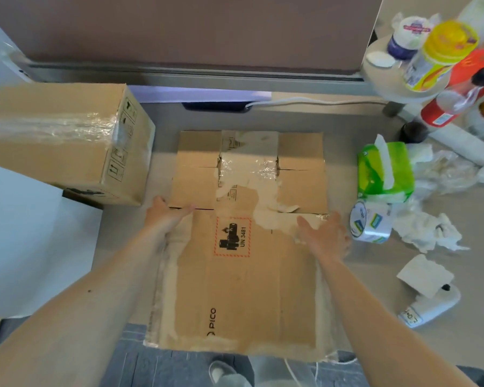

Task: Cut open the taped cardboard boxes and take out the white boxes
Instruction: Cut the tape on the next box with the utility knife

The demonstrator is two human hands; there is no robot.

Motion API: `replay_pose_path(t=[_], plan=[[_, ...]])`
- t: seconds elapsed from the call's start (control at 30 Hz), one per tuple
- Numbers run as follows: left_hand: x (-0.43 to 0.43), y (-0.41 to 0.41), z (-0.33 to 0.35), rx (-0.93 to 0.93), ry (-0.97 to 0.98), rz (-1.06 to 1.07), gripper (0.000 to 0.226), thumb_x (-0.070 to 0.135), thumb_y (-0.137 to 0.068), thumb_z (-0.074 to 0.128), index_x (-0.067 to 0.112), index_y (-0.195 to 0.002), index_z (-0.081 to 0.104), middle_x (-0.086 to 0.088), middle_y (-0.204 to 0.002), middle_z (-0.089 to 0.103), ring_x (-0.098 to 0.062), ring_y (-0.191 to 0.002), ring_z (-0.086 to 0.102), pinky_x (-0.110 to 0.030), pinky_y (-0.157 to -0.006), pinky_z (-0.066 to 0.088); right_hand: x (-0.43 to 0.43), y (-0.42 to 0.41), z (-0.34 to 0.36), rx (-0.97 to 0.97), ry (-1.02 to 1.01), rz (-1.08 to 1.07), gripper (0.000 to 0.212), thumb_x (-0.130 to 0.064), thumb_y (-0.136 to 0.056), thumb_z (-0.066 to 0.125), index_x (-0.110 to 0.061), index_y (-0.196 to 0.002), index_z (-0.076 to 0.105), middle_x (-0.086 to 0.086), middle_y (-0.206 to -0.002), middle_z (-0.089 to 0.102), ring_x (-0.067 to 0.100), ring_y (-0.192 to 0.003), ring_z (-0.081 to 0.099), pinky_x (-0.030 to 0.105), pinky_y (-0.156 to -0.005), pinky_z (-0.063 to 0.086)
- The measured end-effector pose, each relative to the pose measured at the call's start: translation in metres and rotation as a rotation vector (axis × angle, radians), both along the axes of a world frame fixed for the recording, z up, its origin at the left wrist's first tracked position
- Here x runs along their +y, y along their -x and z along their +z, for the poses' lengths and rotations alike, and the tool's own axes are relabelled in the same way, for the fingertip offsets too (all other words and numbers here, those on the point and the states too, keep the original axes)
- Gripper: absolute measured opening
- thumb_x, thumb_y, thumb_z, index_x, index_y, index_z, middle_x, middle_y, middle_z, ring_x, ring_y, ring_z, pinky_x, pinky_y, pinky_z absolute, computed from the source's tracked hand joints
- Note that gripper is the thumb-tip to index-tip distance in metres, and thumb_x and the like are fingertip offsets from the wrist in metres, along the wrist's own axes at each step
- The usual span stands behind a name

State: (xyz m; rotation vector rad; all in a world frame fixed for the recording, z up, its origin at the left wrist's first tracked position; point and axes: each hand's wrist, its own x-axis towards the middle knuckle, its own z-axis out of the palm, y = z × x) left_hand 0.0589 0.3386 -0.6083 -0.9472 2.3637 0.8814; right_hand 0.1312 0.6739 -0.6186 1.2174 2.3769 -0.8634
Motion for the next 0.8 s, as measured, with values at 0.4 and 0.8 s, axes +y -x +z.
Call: replay_pose_path(t=[0.4, 0.8], plan=[[0.018, -0.008, 0.036, 0.313, 0.116, -0.205, 0.035, 0.036, -0.105, 0.042, 0.01, -0.085, 0.053, -0.006, -0.077, 0.055, -0.036, -0.091, 0.059, -0.036, -0.069, 0.033, -0.001, 0.01, 0.034, 0.193, 0.065, 0.006, 0.05, -0.044, -0.095, 0.055, 0.0, -0.118, 0.056, 0.021, -0.12, 0.06, 0.039, -0.112, 0.054, 0.044, -0.091, 0.042], [0.001, -0.067, 0.255, 0.891, 0.116, -0.141, 0.036, 0.033, -0.106, 0.039, 0.011, -0.078, 0.047, 0.001, -0.071, 0.049, -0.026, -0.075, 0.05, -0.035, -0.068, 0.033, -0.009, -0.015, 0.243, 0.756, 0.009, 0.053, 0.05, -0.053, -0.088, 0.056, -0.005, -0.095, 0.067, 0.017, -0.099, 0.07, 0.037, -0.096, 0.063, 0.041, -0.08, 0.048]])
